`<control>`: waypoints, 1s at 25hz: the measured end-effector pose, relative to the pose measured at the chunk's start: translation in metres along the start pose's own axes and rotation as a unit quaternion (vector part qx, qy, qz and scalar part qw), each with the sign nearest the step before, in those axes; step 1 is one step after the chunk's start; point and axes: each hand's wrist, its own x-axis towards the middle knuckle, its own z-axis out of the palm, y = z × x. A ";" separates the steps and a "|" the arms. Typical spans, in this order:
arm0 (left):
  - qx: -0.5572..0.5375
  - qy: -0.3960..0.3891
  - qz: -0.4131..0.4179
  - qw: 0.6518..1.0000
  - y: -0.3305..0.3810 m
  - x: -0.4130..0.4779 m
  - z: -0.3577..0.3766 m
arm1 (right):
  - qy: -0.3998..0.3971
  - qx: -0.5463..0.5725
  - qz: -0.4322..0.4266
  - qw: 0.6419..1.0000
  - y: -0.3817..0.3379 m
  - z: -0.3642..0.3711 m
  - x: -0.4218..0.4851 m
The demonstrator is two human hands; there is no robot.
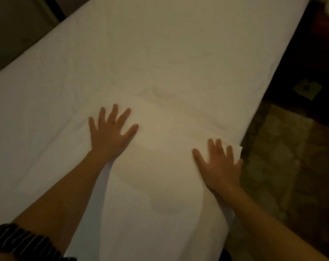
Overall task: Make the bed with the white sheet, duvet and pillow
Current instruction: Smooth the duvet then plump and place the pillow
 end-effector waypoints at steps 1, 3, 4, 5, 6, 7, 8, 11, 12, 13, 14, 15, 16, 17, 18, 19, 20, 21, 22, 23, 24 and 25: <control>0.004 -0.001 -0.013 1.000 -0.009 0.006 -0.002 | -0.002 0.008 0.046 0.999 0.006 -0.004 -0.002; 0.007 -0.005 -0.015 1.000 -0.004 0.011 -0.012 | 0.040 -0.034 0.067 0.996 -0.011 -0.009 -0.004; -0.002 -0.017 0.012 1.000 0.008 0.008 -0.017 | 0.064 -0.041 0.036 0.996 -0.034 -0.010 -0.006; -0.006 -0.014 0.061 0.998 0.025 0.005 -0.017 | 0.081 -0.024 -0.012 0.996 -0.060 -0.010 -0.003; -0.001 -0.020 0.119 0.993 0.039 0.009 -0.015 | 0.088 -0.003 -0.066 0.994 -0.087 -0.009 0.005; -0.001 -0.024 0.162 0.987 0.043 0.026 -0.013 | 0.080 0.015 -0.100 0.992 -0.108 -0.009 0.016; 0.005 -0.023 0.175 0.984 0.038 0.047 -0.011 | 0.053 0.021 -0.109 0.992 -0.118 -0.007 0.031; 0.017 -0.044 0.055 0.997 -0.031 0.110 0.005 | -0.030 -0.022 -0.023 0.999 -0.079 -0.003 0.076; -0.008 -0.099 -0.015 0.995 -0.060 0.117 0.007 | -0.047 -0.039 0.019 0.998 -0.054 -0.004 0.078; -0.042 -0.138 -0.089 0.985 -0.081 0.114 0.004 | -0.048 -0.051 0.052 0.996 -0.033 -0.008 0.073; -0.056 -0.131 -0.146 0.979 -0.094 0.105 0.001 | -0.030 -0.053 0.076 0.995 -0.019 -0.013 0.064; -0.047 -0.076 -0.165 0.982 -0.096 0.095 -0.004 | 0.004 -0.058 0.085 0.995 -0.016 -0.016 0.053; -0.038 0.004 -0.143 0.989 -0.087 0.086 -0.010 | 0.043 -0.058 0.076 0.994 -0.024 -0.020 0.039; -0.048 0.074 -0.090 0.992 -0.073 0.076 -0.015 | 0.072 -0.042 0.051 0.995 -0.043 -0.019 0.021; -0.075 0.101 -0.027 0.992 -0.053 0.064 -0.022 | 0.087 -0.020 0.006 0.996 -0.065 -0.013 0.003; -0.088 0.094 0.040 0.991 -0.034 0.049 -0.026 | 0.098 -0.004 -0.047 0.994 -0.087 -0.003 -0.015; -0.081 0.081 0.105 0.988 -0.020 0.030 -0.021 | 0.105 -0.001 -0.085 0.991 -0.103 0.007 -0.032; -0.060 0.066 0.140 0.986 -0.017 0.011 -0.012 | 0.118 -0.004 -0.099 0.988 -0.110 0.015 -0.042; -0.042 0.058 0.137 0.988 -0.026 -0.005 -0.003 | 0.127 -0.015 -0.088 0.988 -0.105 0.022 -0.046; -0.031 0.057 0.097 0.993 -0.044 -0.015 0.003 | 0.130 -0.030 -0.068 0.989 -0.093 0.024 -0.047; -0.021 0.059 0.042 0.997 -0.070 -0.020 0.009 | 0.127 -0.044 -0.047 0.990 -0.076 0.024 -0.046; -0.017 0.057 -0.015 0.998 -0.097 -0.024 0.010 | 0.130 -0.046 -0.027 0.990 -0.059 0.022 -0.046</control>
